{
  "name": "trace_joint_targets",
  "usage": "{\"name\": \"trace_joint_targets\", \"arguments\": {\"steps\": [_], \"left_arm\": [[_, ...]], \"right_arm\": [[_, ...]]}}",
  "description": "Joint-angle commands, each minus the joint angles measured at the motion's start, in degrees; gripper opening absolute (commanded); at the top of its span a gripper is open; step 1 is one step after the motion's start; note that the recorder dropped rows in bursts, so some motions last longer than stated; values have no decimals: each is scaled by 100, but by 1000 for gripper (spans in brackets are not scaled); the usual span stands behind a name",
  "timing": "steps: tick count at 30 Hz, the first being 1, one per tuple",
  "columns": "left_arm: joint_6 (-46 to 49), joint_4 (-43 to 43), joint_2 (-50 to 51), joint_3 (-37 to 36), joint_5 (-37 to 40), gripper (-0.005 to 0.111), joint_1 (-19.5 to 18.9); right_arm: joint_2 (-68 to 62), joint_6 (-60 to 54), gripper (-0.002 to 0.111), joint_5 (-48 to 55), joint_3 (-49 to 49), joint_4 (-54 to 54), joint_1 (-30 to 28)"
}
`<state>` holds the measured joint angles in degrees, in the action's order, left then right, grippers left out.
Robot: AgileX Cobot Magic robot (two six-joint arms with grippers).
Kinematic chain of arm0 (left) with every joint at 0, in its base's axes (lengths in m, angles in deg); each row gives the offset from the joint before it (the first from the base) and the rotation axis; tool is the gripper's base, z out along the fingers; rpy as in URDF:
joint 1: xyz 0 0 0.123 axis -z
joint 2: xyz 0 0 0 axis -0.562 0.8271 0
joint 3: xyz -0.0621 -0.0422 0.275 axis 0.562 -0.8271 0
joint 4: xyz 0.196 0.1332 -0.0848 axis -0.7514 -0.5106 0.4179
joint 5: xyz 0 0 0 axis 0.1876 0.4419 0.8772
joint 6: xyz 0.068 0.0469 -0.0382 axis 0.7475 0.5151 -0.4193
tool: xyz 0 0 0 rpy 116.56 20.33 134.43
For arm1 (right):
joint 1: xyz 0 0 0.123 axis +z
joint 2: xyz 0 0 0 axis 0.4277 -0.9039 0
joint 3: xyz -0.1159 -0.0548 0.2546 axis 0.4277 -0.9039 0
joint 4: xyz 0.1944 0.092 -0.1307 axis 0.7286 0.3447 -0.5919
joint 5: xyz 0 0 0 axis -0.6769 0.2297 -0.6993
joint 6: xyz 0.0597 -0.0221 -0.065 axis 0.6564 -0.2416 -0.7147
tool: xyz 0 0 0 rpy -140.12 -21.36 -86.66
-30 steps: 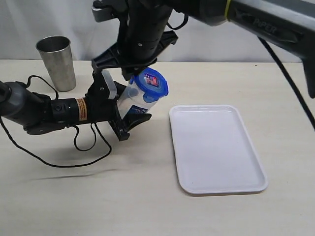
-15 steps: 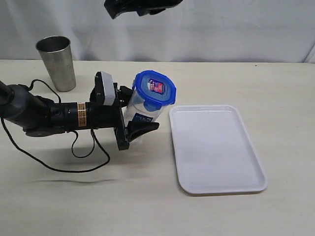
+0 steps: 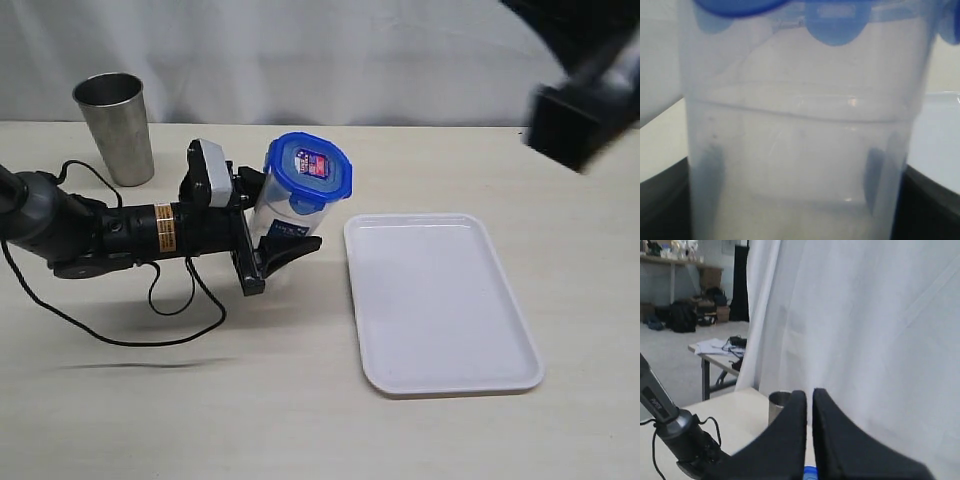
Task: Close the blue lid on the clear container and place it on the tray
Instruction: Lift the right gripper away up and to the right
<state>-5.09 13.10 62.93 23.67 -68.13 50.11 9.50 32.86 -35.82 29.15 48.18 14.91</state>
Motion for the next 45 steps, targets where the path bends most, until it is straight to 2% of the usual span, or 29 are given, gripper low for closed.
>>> {"name": "trace_joint_targets", "arguments": {"steps": [1,12,15,19,23,28,30,32,37,45], "left_arm": [[102,150,-34,-14,-219,0,-18],[102,150,-34,-14,-219,0,-18],[208,165,-56,-14,-219,0,-6],[232,206,-56,-14,-219,0,9],[232,258,-56,-14,-219,0,9],[232,289,-56,-14,-219,0,9],[232,266,-56,-14,-219,0,9],[232,255,-56,-14,-219,0,9],[232,255,-56,-14,-114,0,9],[232,255,-56,-14,-80,0,9]], "right_arm": [[1489,-38,5,-222,-855,-49,-37],[4598,-27,5,-942,-2914,397,-37],[4598,-81,5,-1330,-3215,508,-53],[4598,-488,5,-1348,-3485,691,-152],[4598,-1429,5,-1262,-3861,810,-176],[4598,-2101,5,-1247,-4334,2660,-176],[4598,-2682,5,-620,-4334,3399,-176],[4598,-2995,5,-373,-4334,3680,-176],[4598,-2814,5,-125,-4334,3706,-176],[4598,-2806,5,995,-4334,3706,-176]]}}
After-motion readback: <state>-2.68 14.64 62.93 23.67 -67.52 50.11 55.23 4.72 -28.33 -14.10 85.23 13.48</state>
